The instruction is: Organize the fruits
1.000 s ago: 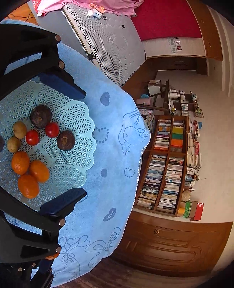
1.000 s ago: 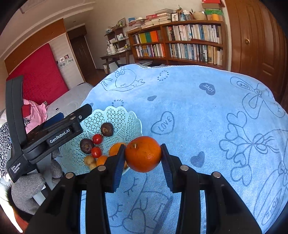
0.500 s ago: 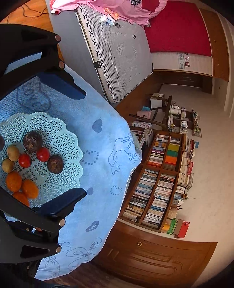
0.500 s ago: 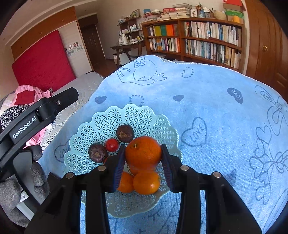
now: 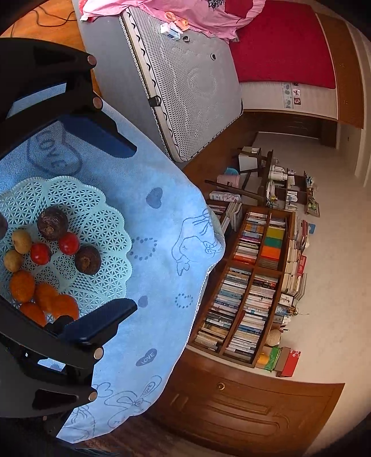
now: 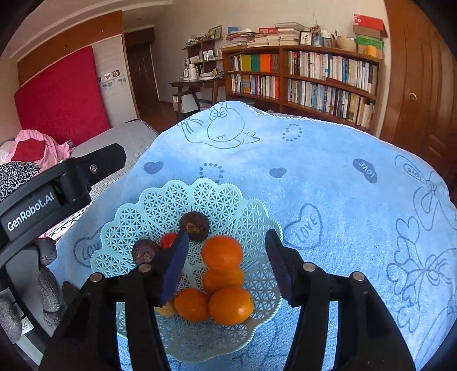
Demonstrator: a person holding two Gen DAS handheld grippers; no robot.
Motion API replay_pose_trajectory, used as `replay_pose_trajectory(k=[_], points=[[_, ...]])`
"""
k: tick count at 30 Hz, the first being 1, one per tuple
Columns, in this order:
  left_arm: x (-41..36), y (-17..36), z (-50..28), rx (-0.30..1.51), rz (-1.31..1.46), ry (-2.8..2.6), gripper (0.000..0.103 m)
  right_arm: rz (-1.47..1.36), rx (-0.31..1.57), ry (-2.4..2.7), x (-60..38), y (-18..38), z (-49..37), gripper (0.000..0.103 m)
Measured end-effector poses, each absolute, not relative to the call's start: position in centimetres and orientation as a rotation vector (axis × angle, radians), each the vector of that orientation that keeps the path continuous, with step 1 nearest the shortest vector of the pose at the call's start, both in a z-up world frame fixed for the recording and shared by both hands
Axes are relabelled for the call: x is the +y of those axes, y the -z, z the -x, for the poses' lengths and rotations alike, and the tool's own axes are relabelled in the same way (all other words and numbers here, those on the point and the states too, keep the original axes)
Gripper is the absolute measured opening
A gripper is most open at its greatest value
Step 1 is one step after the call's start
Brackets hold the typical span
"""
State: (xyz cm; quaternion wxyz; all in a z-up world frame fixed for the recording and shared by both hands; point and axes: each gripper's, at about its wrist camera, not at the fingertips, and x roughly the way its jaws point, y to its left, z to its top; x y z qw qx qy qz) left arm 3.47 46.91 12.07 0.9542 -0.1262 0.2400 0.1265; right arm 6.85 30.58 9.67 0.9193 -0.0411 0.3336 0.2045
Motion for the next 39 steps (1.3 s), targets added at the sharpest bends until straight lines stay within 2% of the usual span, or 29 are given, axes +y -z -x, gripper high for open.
replay_pose_trajectory(k=[1,3,5,9,32,39], points=[[46.8,-12.1,-3.5,0.488,0.256,-0.257,0.1,0.093,0.675,-0.412,30.5,-9.9,-6.7,0.058],[46.9,-12.1,-3.5,0.488,0.256,-0.257,0.1,0.111,0.654,-0.389,30.4,-10.1,-6.2,0.066],[46.8,-12.1,-3.4,0.489,0.254,-0.255,0.1,0.136,0.624,-0.367,30.3,-10.4,-5.6,0.069],[46.5,-12.1,-3.3,0.489,0.249,-0.252,0.1,0.192,0.574,-0.33,30.2,-10.7,-4.3,0.081],[44.2,-10.4,-0.3,0.525,0.119,-0.297,0.1,0.265,0.498,-0.264,27.0,-10.4,-0.1,0.097],[43.1,-10.3,1.3,0.515,0.071,-0.301,0.1,0.236,0.52,-0.277,25.9,-10.1,0.4,0.098]])
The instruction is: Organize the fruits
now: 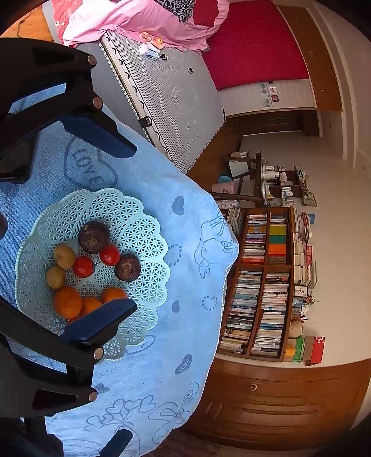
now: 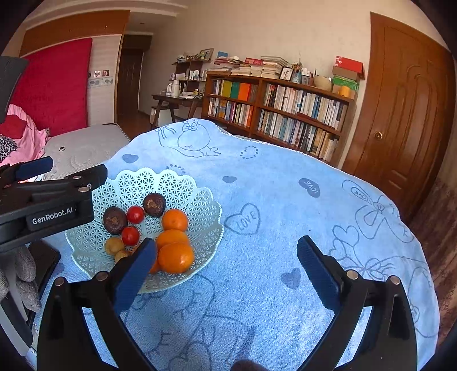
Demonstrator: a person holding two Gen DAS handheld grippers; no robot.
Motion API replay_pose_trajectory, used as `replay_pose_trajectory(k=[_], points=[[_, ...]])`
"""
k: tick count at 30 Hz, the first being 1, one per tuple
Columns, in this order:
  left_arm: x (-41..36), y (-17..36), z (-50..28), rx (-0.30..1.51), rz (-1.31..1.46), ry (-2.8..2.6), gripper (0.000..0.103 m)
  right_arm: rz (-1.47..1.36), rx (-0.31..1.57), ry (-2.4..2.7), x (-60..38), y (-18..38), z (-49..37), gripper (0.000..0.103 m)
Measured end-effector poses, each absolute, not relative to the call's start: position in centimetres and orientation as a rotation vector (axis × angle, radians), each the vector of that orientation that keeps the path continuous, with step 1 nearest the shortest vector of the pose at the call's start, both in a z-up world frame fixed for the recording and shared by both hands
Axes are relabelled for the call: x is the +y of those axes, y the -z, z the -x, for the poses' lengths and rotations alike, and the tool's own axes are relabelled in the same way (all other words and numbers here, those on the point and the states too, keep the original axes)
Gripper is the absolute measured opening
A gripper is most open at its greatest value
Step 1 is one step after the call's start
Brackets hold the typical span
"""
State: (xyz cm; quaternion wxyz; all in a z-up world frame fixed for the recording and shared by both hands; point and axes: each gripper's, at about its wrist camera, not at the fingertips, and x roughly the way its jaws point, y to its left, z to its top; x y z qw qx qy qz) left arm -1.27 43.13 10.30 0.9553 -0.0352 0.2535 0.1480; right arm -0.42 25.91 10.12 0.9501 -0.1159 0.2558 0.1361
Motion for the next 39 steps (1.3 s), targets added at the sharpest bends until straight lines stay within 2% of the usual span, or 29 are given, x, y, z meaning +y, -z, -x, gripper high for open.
replay_pose_trajectory(k=[39], points=[[42.2,-6.2,5.2,0.57,-0.112,-0.278,0.1,0.395,0.482,-0.223,27.7,-8.6,2.6,0.098]])
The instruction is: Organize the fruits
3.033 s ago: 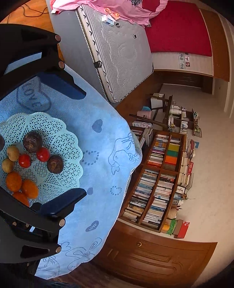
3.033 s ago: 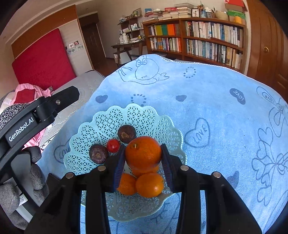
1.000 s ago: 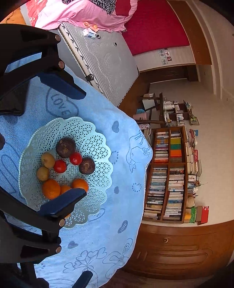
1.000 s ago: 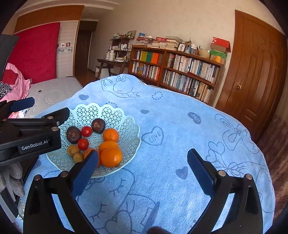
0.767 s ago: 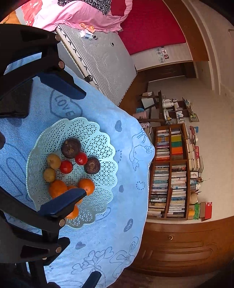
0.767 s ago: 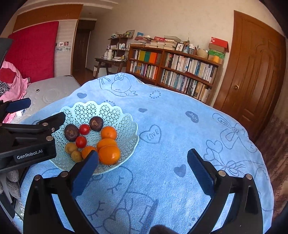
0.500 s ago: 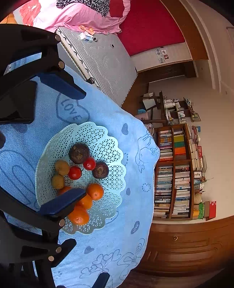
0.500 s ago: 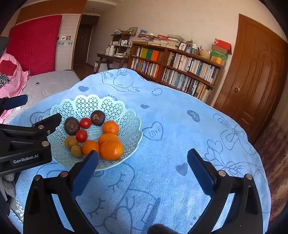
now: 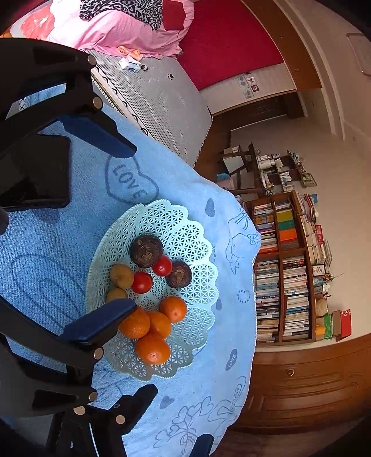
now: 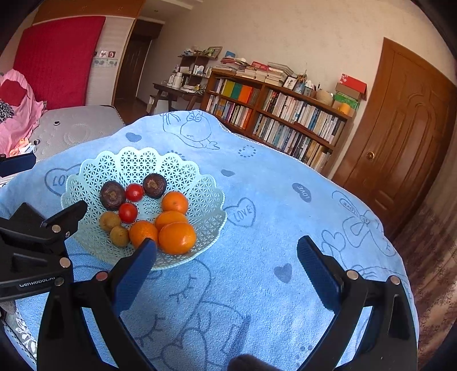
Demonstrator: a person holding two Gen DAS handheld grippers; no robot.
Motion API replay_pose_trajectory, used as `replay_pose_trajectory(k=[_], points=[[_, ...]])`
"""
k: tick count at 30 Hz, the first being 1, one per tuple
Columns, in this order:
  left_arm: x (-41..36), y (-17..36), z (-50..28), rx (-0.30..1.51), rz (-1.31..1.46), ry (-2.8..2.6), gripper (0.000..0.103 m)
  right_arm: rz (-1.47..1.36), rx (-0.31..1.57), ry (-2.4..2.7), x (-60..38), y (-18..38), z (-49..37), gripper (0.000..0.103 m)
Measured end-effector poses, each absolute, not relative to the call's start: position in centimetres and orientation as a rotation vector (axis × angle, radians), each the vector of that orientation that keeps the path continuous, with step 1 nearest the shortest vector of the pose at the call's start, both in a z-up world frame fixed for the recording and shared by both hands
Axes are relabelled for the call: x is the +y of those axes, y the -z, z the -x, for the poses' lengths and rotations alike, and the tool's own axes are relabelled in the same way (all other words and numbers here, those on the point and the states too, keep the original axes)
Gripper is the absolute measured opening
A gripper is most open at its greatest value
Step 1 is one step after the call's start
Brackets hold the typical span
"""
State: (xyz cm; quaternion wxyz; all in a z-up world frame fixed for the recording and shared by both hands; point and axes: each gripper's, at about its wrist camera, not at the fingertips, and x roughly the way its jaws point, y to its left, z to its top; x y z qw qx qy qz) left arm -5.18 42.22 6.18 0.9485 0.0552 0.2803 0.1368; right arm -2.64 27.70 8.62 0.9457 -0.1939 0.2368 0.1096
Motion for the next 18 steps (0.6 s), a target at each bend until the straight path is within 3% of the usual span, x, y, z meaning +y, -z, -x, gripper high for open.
replay_pose_trajectory(k=[18], points=[[42.06,-5.62,5.09,0.578,-0.118,-0.277,0.1,0.4,0.488,-0.228,27.87,-8.03,2.73,0.098]])
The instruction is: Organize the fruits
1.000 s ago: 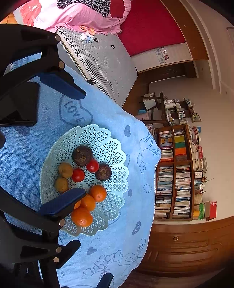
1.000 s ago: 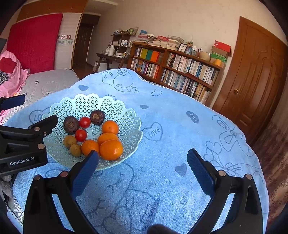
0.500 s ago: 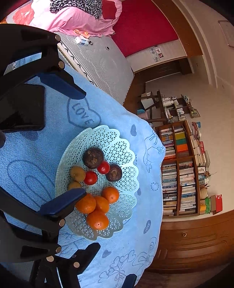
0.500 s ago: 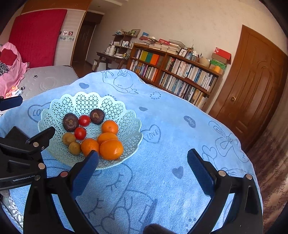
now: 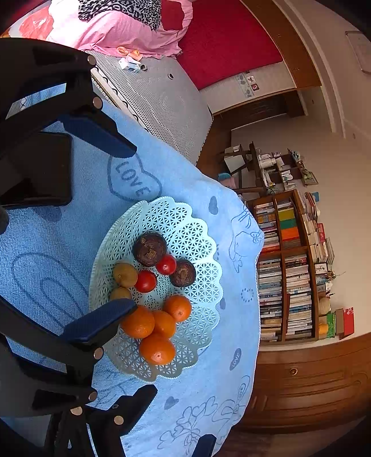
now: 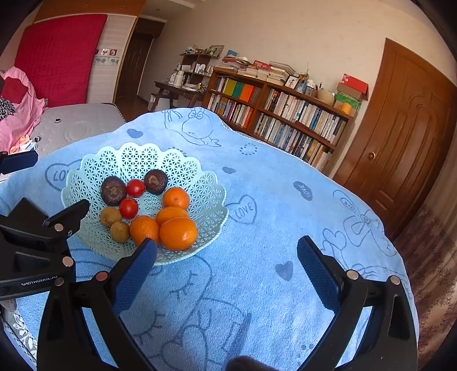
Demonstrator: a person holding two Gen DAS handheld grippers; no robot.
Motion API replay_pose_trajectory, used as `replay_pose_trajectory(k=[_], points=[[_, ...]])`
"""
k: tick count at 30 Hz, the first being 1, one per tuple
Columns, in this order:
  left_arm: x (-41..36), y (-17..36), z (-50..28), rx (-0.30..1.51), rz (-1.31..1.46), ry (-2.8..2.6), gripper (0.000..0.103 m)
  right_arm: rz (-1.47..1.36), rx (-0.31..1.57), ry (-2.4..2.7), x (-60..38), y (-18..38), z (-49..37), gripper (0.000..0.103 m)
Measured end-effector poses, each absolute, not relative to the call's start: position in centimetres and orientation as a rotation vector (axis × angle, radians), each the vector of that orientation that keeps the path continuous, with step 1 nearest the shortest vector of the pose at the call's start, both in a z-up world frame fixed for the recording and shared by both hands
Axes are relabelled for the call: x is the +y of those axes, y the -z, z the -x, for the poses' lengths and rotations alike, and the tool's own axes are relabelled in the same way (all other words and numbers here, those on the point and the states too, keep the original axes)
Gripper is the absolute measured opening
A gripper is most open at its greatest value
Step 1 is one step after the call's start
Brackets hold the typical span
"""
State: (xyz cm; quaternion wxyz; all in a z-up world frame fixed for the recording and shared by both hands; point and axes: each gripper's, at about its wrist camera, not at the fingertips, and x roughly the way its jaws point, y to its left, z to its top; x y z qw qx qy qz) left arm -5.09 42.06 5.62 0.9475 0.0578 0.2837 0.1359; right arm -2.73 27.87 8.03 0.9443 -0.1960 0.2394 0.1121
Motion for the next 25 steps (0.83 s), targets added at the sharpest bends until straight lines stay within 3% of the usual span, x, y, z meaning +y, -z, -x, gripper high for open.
replay_pose_trajectory(k=[16,25], points=[[41.0,-5.6,5.2,0.582,-0.128,-0.26,0.1,0.394,0.5,-0.205,26.3,-7.6,2.9,0.098],[35.7,-5.8,5.4,0.606,-0.136,-0.124,0.1,0.284,0.677,-0.08,17.0,-6.0,0.9,0.098]])
